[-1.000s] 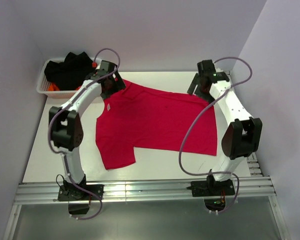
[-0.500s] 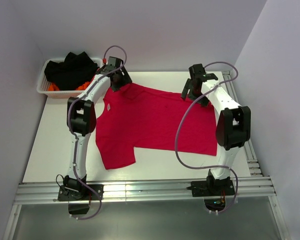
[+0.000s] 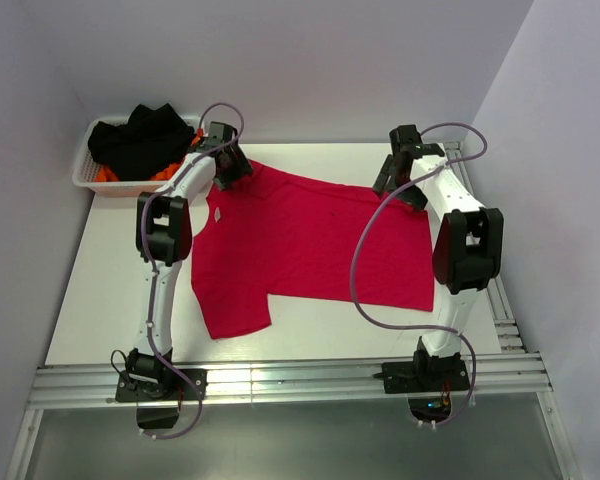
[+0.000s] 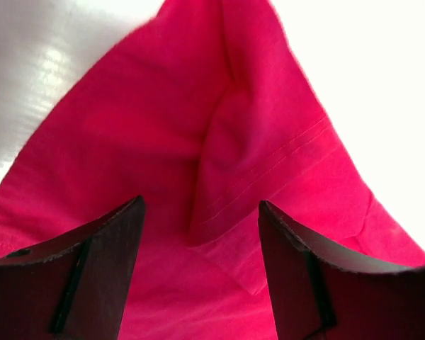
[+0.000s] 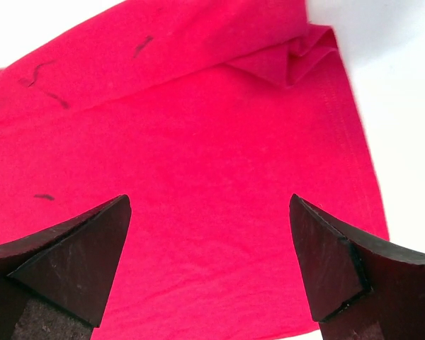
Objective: Fold and stack the t-shirts
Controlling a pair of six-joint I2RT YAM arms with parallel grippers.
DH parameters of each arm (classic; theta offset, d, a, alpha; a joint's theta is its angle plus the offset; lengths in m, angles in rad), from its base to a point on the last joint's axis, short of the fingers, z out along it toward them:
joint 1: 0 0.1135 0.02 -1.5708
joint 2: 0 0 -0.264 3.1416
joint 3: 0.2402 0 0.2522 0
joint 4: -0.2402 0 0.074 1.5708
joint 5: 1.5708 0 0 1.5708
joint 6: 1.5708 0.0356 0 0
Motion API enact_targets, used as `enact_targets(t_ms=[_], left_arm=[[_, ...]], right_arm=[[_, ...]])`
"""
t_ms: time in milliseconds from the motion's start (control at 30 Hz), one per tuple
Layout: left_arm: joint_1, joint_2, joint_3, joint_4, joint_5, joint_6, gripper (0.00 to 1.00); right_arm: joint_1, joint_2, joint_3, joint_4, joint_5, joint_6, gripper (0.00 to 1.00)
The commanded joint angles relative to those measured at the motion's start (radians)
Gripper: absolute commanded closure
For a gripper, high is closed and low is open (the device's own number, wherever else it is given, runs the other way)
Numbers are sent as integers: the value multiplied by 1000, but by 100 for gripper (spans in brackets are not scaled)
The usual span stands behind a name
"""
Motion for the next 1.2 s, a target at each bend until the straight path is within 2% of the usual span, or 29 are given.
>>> enact_targets(t_ms=[0,433,1167], left_arm=[[0,40,59,12,14,-21,29],[-15,21,56,24,60,-36,35],[-29,-104,-42,-27,-18,10,37]], right_arm=[[-20,13,37,-18,21,-3,0],[-45,18,2,-9,18,0,0],[-48,-7,-39,14,-21,10,0]])
